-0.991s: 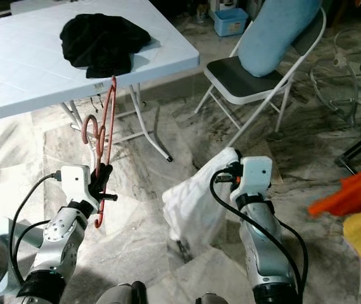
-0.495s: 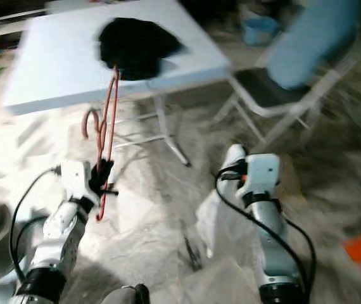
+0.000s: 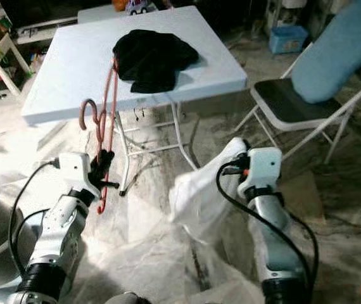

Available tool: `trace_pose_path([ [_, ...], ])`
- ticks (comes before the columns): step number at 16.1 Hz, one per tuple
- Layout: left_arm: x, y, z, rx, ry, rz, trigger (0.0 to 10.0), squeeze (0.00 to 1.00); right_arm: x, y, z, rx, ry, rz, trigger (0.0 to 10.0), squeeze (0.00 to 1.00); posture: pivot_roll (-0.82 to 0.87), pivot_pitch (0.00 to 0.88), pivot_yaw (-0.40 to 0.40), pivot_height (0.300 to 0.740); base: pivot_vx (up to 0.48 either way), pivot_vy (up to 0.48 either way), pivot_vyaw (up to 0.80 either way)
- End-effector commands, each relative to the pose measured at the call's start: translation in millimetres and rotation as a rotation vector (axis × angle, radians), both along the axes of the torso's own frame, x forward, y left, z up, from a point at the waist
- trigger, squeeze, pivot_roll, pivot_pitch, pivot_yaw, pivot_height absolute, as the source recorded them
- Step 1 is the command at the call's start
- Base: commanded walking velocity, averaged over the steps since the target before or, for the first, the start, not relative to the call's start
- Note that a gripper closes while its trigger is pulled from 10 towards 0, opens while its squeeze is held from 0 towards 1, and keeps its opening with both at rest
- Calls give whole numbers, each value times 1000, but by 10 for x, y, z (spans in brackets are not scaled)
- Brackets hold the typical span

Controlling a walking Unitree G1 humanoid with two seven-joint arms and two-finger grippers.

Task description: Hang hanger

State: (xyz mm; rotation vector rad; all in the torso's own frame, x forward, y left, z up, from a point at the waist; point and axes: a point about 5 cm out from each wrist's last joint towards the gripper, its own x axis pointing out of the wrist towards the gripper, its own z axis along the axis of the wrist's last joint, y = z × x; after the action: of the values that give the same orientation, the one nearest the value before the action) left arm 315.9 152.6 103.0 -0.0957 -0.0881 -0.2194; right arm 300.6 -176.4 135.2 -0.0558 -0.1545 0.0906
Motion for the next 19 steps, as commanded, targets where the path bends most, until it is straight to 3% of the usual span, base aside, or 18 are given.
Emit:
trace_pose_path([
  [1, 45, 97, 133, 13, -43, 17, 10000, 0, 26, 186, 234, -11, -91, 77, 10000, 0, -76, 103, 56, 740, 401, 0, 0],
  [5, 94, 139, 212, -20, -51, 48, 10000, 0, 31, 272, 332, -14, -115, 123, 10000, 0, -74, 108, 46, 740, 400, 0, 461],
  [9, 97, 194, 203, -30, -43, 74, 10000, 0, 45, 280, 350, -16, -113, 138, 10000, 0, -67, 108, 34, 740, 399, 0, 0],
  [13, 78, 194, 180, -32, -33, 80, 10000, 0, 61, 315, 356, -28, -114, 157, 10000, 0, -64, 107, 32, 740, 338, 340, 609],
  [19, 85, 180, 181, -28, -30, 71, 10000, 0, 81, 314, 373, -9, -120, 154, 10000, 0, -61, 104, 33, 740, 336, 342, 0],
])
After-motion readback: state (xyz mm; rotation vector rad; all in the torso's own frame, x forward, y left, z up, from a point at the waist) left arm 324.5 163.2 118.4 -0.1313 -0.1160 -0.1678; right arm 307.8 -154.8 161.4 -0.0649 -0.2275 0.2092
